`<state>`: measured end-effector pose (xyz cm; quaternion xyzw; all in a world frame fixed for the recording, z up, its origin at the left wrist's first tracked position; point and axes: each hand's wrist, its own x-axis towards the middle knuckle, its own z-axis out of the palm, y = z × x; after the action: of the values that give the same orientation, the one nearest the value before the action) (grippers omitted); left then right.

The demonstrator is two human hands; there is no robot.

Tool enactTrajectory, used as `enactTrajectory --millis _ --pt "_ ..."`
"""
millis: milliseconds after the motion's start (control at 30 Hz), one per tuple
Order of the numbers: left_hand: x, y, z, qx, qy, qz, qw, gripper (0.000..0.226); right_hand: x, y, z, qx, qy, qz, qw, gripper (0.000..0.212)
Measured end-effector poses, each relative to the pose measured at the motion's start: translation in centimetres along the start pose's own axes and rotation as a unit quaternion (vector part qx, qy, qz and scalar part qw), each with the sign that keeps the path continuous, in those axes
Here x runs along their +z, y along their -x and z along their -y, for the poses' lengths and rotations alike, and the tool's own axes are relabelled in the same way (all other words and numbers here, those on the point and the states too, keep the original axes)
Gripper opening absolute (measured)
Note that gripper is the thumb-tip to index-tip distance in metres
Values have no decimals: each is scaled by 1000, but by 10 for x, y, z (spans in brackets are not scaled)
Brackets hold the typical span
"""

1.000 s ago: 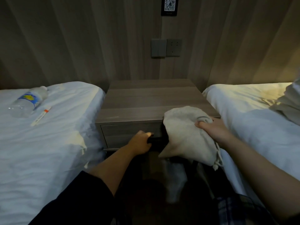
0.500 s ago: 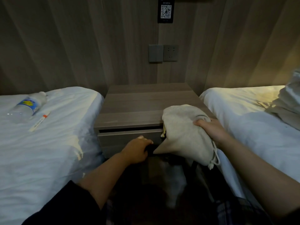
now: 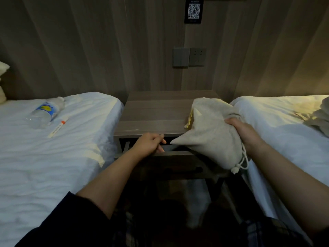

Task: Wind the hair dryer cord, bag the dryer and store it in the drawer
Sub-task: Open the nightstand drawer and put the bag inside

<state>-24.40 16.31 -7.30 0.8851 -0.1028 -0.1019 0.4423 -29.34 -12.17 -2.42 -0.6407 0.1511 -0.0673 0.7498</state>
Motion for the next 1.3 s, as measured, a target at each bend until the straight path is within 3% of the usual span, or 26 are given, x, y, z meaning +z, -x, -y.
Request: enactTrajectory --millis 100,233,333,400,467,533,633,733,867,967,1067,1200,1300 --pt "0 2 1 -49 70 72 994 53 2 1 5 -30 32 -14 999 32" --pt "8 5 6 -83 159 197 964 60 10 -5 10 -129 157 -61 977 42" --pt "18 1 -3 -84 281 139 946 53 17 -4 12 -153 256 -16 954 42" --pt "22 -4 -10 -63 332 80 938 52 23 2 9 -182 313 33 931 30" --pt "23 -7 -11 -33 374 73 924 54 30 9 -2 -192 352 78 913 22" --pt "23 -4 -10 1 345 91 934 60 34 8 -21 -206 393 117 888 22" --pt "25 -1 -7 46 137 110 983 72 35 -1 -46 -214 422 167 865 16" --pt "28 -9 2 46 45 130 989 63 38 -17 -50 -165 412 224 867 17" --pt "41 -18 10 -44 96 136 985 43 43 -38 -58 -69 472 281 833 24" --pt "50 -24 17 -126 128 123 976 50 50 -44 -73 -45 510 251 821 48" --pt "53 -29 23 -184 150 76 968 58 50 -43 -78 -46 484 178 855 69" --pt "47 -34 36 -273 179 27 945 48 37 -41 -87 102 491 234 833 62" --pt "42 -33 40 -314 269 2 911 37 40 -42 -94 267 331 210 880 61"
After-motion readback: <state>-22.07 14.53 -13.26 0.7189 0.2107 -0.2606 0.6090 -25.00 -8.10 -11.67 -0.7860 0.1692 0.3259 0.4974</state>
